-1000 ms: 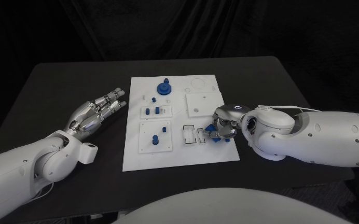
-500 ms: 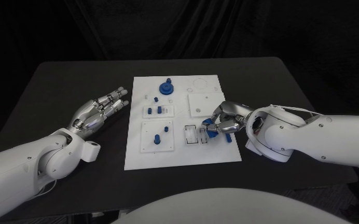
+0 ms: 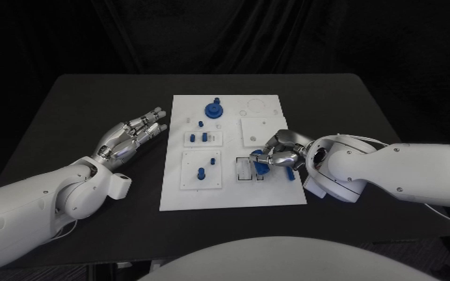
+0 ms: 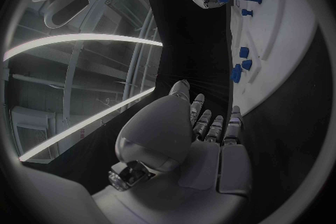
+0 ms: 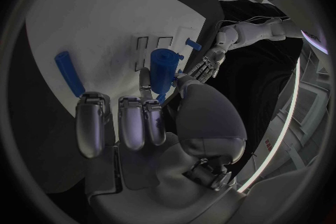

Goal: Assemble the parts on the task board

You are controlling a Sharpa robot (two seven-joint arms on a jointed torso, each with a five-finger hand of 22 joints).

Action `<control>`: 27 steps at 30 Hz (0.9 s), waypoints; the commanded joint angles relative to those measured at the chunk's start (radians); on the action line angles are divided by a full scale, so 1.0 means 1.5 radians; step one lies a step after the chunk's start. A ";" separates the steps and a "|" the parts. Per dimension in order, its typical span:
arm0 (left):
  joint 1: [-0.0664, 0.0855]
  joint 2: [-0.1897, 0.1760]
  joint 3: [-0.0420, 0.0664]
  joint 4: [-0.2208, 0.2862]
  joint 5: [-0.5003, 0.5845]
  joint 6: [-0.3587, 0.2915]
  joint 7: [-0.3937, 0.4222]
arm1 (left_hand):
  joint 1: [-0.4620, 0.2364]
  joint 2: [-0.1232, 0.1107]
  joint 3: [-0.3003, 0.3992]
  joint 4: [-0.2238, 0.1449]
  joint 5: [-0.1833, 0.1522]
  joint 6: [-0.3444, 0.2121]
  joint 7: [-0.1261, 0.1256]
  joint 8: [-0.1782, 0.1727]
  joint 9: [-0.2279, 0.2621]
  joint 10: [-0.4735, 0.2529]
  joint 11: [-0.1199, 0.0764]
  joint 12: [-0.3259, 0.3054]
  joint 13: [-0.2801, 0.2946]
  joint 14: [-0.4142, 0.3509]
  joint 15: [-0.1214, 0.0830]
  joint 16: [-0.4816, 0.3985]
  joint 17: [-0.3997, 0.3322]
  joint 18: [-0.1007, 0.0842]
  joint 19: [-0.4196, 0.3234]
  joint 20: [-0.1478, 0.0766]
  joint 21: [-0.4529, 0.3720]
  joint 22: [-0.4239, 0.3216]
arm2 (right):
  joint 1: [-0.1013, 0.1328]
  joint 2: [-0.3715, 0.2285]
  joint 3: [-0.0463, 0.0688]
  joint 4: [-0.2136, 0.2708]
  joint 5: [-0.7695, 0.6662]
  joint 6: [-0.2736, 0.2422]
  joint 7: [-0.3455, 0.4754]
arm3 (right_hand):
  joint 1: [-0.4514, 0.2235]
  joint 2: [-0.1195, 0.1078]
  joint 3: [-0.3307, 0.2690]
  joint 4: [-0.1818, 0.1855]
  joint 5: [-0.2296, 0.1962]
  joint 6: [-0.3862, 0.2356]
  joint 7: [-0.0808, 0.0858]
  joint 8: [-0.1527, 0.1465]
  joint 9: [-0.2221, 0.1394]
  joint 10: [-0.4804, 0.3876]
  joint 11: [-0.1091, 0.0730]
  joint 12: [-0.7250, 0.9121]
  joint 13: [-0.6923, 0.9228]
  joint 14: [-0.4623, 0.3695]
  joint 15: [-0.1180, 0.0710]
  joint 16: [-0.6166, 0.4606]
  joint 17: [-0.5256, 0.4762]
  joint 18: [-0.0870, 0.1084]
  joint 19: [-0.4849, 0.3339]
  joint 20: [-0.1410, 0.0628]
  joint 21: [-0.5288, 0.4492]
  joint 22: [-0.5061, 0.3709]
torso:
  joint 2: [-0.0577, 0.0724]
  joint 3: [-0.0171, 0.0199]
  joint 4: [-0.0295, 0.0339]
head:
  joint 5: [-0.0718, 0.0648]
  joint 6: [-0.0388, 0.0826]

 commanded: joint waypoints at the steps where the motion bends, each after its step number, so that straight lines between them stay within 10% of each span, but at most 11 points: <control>1: -0.001 0.000 0.001 0.002 0.003 0.006 0.041 | 0.005 -0.001 0.003 -0.001 0.004 0.000 0.002 -0.001 0.000 0.001 0.004 -0.001 0.000 0.000 0.004 -0.001 -0.001 0.005 0.001 0.004 0.004 0.001 | 0.000 0.005 0.000 -0.002 0.023 0.030 -0.004 | -0.013 0.004 0.036 -0.030 -0.032 0.001 -0.004 0.001 0.002 0.071 0.002 0.002 0.176 0.047 0.000 -0.004 0.033 -0.003 0.037 0.000 -0.004 0.151 | 0.000 0.0001 -0.0006 | 0.003 0.000; 16: -0.001 -0.004 0.001 0.007 0.003 0.006 0.039 | 0.005 -0.001 0.003 -0.001 0.004 0.001 0.002 -0.001 0.000 0.001 0.005 -0.001 0.000 0.000 0.005 -0.001 0.000 0.006 0.002 0.004 0.005 0.001 | -0.002 0.031 0.000 -0.012 0.024 0.046 -0.013 | -0.034 0.007 0.020 -0.014 -0.065 -0.009 0.001 -0.006 0.003 0.071 0.006 0.002 0.176 0.046 0.004 -0.007 0.026 0.000 0.033 0.003 -0.012 0.148 | 0.001 0.0009 -0.0018 | 0.013 0.000; 27: -0.001 -0.003 0.001 0.008 0.003 0.008 0.038 | 0.005 -0.001 0.003 -0.001 0.004 0.001 0.002 -0.001 0.000 0.001 0.005 -0.001 0.000 0.000 0.005 -0.001 0.000 0.006 0.002 0.004 0.005 0.001 | -0.002 0.037 0.000 -0.018 0.023 0.061 -0.027 | -0.069 0.017 -0.025 0.025 -0.175 -0.029 0.009 -0.020 -0.003 0.071 0.014 0.002 0.176 0.045 0.011 -0.010 0.018 0.002 0.029 0.010 -0.022 0.145 | 0.002 0.0008 -0.0016 | 0.017 0.000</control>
